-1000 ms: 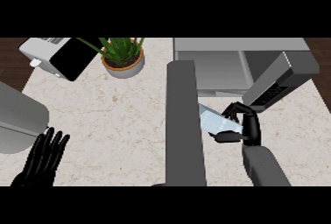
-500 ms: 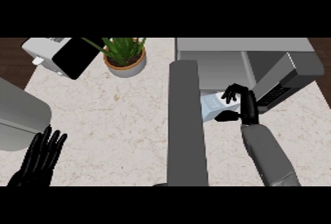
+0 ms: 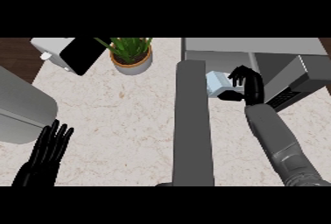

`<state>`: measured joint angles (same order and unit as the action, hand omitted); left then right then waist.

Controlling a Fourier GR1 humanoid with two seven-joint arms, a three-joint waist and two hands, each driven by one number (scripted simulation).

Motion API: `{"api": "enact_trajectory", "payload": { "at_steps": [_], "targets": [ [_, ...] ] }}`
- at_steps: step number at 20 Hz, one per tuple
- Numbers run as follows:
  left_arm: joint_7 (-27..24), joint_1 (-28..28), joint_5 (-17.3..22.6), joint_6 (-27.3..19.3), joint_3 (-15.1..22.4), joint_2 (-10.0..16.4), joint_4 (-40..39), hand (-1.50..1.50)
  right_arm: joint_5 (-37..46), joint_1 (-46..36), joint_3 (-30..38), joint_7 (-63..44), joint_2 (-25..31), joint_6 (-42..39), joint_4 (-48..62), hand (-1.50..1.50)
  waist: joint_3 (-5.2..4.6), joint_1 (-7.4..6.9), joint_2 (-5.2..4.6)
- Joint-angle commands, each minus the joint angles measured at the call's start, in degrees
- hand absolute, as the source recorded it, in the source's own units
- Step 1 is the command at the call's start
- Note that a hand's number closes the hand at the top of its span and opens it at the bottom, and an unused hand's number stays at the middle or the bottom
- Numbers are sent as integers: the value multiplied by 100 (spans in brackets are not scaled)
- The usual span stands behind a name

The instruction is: Pick up the milk, place it into the microwave and close the microwave

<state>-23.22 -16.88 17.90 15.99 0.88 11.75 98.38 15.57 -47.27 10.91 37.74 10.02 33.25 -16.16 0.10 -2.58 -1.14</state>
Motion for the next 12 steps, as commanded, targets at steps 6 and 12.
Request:
{"api": "enact_trajectory", "payload": {
  "at_steps": [6, 12],
  "targets": [
    [-5, 250, -530, -233, 27, 52, -178, -150, 258, -578, 78, -279, 351, 1100, 681, 150, 14, -223, -114],
    [181, 426, -684, -256, 119, 125, -156, -150, 544, -918, -86, -625, 520, 1605, 1001, -150, 15, -360, -172]
  ]
}}
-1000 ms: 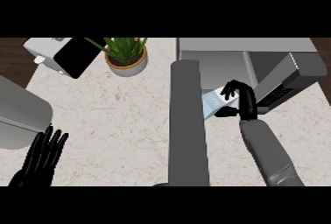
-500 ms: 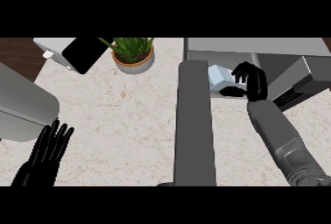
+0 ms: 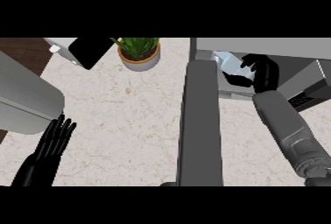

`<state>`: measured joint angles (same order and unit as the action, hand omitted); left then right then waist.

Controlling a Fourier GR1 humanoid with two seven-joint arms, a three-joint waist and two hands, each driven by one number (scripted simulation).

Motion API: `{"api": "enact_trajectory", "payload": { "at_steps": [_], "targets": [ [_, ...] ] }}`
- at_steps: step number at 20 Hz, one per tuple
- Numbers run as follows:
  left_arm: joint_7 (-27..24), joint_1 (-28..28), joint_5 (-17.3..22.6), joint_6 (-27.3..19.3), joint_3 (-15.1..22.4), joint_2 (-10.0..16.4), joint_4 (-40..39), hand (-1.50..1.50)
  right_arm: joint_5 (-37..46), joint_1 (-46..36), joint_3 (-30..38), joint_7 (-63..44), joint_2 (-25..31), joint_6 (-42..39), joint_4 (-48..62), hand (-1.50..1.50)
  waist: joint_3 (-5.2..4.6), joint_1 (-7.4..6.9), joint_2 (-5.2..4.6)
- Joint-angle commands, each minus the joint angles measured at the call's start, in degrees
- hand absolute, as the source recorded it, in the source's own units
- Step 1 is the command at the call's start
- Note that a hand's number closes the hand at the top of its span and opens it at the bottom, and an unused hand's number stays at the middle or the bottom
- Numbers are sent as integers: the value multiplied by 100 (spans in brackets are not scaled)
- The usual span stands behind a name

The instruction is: Pick up the milk, place it into the microwave and close the microwave

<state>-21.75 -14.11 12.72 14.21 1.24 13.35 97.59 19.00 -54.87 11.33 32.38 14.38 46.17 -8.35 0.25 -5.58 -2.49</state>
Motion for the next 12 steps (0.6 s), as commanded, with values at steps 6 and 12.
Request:
{"api": "enact_trajectory", "payload": {
  "at_steps": [6, 12],
  "targets": [
    [-180, 102, -413, -135, 228, -145, -142, -150, 433, -178, -314, -240, 54, 461, 419, -150, 3, -128, -68],
    [-218, -15, -411, -72, 280, -141, -2, -150, 327, -195, -228, -13, 127, -522, 397, -150, 13, -146, -40]
  ]
}}
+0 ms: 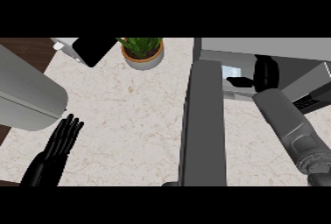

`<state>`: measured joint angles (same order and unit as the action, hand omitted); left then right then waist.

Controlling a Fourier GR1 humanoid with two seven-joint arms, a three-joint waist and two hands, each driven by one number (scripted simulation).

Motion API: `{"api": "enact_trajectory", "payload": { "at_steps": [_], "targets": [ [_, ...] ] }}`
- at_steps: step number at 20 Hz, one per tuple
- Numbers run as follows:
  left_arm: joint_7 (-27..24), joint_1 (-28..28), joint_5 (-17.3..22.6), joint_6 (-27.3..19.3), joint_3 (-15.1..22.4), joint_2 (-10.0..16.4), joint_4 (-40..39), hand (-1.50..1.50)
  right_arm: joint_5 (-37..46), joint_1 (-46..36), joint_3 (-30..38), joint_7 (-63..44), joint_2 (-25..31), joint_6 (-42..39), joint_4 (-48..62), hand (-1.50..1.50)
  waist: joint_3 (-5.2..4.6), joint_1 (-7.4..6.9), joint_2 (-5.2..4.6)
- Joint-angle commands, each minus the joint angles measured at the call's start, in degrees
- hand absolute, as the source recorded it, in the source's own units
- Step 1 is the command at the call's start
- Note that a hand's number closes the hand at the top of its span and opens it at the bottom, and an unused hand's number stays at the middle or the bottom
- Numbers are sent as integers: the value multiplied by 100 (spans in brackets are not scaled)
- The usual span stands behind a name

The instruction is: Pick up the milk, place it into the microwave and close the microwave

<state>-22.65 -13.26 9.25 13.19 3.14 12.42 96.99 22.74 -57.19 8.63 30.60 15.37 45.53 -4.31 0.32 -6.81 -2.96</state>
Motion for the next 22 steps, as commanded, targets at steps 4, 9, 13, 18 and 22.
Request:
{"api": "enact_trajectory", "payload": {
  "at_steps": [4, 9, 13, 18, 22],
  "targets": [
    [-12, 130, -81, 5, 167, -134, -113, -150, -214, 71, 199, 451, -32, -851, -130, -150, 9, 66, -11],
    [-70, -3, -10, 114, 227, -160, -3, -150, -503, 280, 485, 927, -297, -973, -297, -150, 3, 110, 48],
    [-98, -126, -100, 82, 328, -230, 45, -150, -738, 501, 711, 1293, -299, -1383, -348, -150, -2, 205, 108],
    [141, 376, -135, 33, 319, -250, -84, -150, -1030, 665, 1010, 1479, -459, -1561, -308, -150, -2, 287, 103],
    [-65, 217, -68, 192, 262, -198, -90, -150, -1227, 1107, 1197, 2002, -492, -1863, -374, -150, -9, 363, 153]
  ]
}}
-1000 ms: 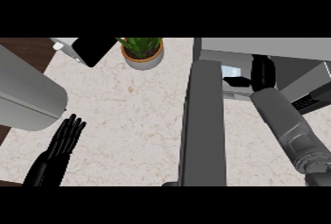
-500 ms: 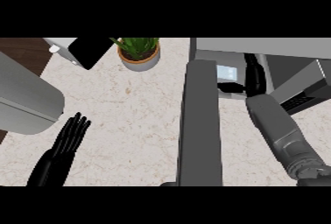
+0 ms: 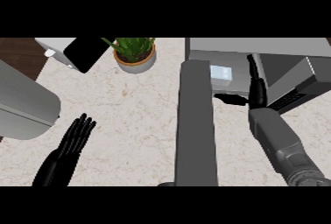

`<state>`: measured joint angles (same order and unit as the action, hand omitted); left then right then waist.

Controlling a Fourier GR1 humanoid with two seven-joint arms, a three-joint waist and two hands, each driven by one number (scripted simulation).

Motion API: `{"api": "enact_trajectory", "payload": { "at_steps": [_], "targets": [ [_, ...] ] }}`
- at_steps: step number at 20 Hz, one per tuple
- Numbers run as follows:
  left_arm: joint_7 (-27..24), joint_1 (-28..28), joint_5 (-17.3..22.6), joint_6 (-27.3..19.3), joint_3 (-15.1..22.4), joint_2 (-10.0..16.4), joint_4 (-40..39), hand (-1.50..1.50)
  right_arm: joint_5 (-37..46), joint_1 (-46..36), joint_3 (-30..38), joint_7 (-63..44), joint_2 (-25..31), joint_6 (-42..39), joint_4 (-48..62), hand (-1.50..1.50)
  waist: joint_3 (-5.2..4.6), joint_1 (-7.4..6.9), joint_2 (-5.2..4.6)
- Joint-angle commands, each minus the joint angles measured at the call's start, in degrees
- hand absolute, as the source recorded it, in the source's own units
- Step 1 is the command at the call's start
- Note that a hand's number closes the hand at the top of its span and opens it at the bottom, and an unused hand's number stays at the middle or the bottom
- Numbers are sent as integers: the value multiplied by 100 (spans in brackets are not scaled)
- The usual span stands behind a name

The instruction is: Pick up the milk, place it into the microwave and close the microwave

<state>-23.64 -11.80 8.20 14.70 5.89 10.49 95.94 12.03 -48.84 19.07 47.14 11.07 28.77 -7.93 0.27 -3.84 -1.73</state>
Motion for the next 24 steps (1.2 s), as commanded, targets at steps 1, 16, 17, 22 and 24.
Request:
{"api": "enact_trajectory", "payload": {
  "at_steps": [1, 16, 17, 22, 24],
  "targets": [
    [288, -216, -105, -171, 272, -198, 421, -150, -159, 433, 134, 501, -140, -312, -42, -150, -5, 114, 75],
    [514, -137, -266, -143, 319, -233, 576, -150, -479, 1695, 109, 1423, -256, -2242, -368, -150, -21, 327, 161],
    [157, 86, -372, -190, 309, -386, -20, -150, -544, 1616, 138, 1332, -312, -2472, -359, -150, -22, 340, 155],
    [774, 504, -99, 47, 527, -474, -48, -150, -837, 2059, 205, 1547, -427, -3402, -762, -150, -30, 492, 193],
    [617, -31, -316, 286, 767, -218, 186, 150, -854, 2564, 127, 1793, -294, -3849, -945, -150, -31, 487, 214]
  ]
}}
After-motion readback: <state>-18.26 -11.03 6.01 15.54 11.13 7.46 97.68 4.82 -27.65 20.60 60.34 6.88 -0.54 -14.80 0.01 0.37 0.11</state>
